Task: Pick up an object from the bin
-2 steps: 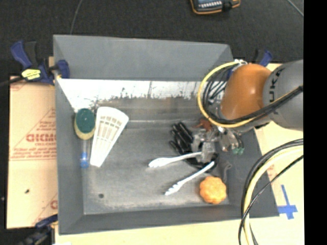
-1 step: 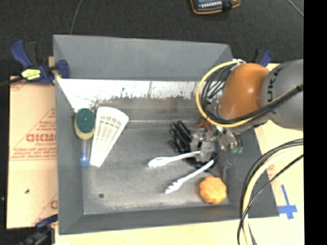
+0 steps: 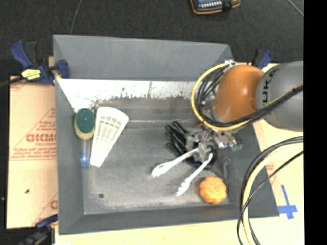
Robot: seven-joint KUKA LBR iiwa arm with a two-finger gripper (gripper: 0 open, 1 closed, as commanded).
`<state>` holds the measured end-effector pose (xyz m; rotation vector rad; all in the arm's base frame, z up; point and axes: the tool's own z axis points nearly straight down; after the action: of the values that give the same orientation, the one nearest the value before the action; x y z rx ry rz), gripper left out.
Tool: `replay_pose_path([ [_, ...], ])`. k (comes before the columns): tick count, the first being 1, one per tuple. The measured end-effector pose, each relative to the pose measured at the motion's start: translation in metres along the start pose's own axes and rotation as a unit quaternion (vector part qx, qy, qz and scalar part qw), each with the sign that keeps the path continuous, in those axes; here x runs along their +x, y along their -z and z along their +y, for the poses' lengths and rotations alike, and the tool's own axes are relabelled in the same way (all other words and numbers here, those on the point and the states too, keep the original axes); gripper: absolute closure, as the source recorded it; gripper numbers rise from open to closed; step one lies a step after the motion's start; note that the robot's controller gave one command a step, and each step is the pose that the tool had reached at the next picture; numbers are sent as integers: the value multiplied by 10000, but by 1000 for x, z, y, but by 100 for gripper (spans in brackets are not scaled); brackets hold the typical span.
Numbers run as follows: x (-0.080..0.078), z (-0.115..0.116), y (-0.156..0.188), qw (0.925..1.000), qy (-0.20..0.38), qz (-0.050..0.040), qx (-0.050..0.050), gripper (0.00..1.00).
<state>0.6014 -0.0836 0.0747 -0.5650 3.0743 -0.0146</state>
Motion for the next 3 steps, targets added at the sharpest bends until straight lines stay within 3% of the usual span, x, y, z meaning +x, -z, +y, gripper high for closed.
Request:
replay_pose_path([
  [1,-11,22,1,9968,803,-12,15,100],
  [2,-6,11,1,10000,-15,-19,-10,100],
  [3,-5,7,1,10000,69,-30,2,100],
])
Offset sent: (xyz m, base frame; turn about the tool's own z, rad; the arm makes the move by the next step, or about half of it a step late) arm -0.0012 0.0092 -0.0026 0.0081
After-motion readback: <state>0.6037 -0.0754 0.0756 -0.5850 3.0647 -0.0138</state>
